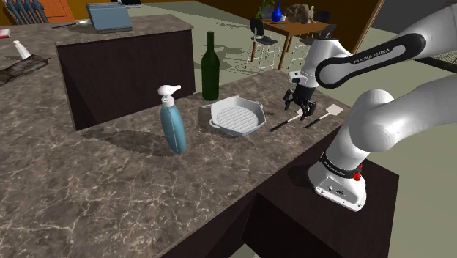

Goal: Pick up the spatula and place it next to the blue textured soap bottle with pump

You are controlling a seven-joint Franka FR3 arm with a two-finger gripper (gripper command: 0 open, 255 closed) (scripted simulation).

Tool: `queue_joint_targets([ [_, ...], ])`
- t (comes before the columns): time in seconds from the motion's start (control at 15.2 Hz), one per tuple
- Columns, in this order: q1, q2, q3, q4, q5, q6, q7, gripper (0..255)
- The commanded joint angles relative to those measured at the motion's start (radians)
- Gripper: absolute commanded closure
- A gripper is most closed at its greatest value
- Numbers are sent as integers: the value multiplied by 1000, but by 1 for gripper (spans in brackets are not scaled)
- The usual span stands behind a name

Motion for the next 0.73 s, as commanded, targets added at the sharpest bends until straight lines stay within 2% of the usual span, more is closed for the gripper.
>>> queue_joint_targets([
  [0.0,6,37,-23,-9,-16,47,0,0],
  [0.07,15,72,-43,-15,-27,87,2,0],
  [0.59,15,72,-42,-14,-27,87,2,0],
  [0.66,15,72,-42,-14,-27,87,2,255],
])
